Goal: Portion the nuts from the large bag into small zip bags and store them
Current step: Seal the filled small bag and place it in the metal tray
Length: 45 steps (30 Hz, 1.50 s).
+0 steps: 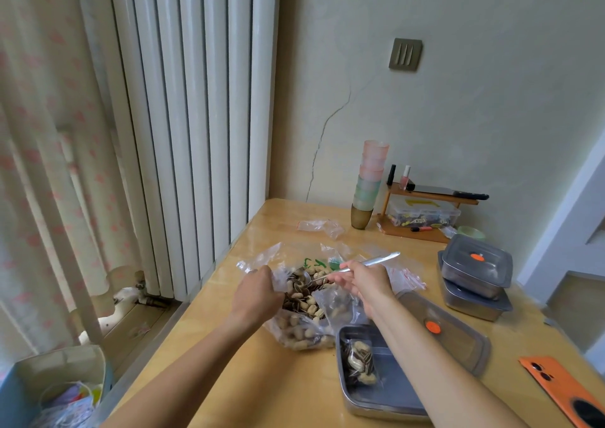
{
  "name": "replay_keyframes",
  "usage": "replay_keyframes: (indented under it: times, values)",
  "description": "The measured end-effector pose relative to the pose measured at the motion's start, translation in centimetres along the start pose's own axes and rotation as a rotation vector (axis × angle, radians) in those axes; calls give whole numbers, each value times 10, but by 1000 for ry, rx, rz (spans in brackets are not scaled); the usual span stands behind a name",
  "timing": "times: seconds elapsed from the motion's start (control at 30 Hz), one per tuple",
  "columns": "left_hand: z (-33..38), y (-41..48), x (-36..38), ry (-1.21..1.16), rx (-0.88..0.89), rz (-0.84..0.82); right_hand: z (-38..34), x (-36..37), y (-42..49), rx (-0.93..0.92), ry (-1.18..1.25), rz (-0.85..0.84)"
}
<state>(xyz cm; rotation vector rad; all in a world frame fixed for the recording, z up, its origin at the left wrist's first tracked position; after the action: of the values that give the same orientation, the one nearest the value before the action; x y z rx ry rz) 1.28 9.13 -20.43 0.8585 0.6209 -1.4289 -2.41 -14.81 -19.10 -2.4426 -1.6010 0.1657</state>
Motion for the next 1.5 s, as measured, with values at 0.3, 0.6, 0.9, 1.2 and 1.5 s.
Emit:
replay_keyframes:
  times: [0.3, 0.6, 0.9, 1.2, 1.5]
  values:
    - [30, 0, 19, -135, 40, -43, -33, -45, -7, -119, -145, 248]
    - [52, 10, 31, -119, 67, -100, -57, -55, -15, -230, -230, 212]
    - [63, 12, 40, -144, 128, -207, -85, -36, -33, -434, -409, 207]
    - [61, 12, 36, -192, 170, -164, -98, -21, -42, -650, -532, 178]
    - [62, 16, 41, -189, 191, -178, -108, -17, -45, -665, -542, 159]
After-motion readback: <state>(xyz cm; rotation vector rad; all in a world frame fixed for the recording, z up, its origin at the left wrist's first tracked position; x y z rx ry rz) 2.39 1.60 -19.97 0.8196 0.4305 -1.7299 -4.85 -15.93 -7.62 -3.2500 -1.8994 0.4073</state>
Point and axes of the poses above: each hand's wrist, its own y-axis towards the middle knuckle, its own x-axis out of the palm, z = x × y, the point moved 9 cm from there along y, towards the middle knuckle, and after that the axes turned 1 degree about -y, right-handed, at the moved point
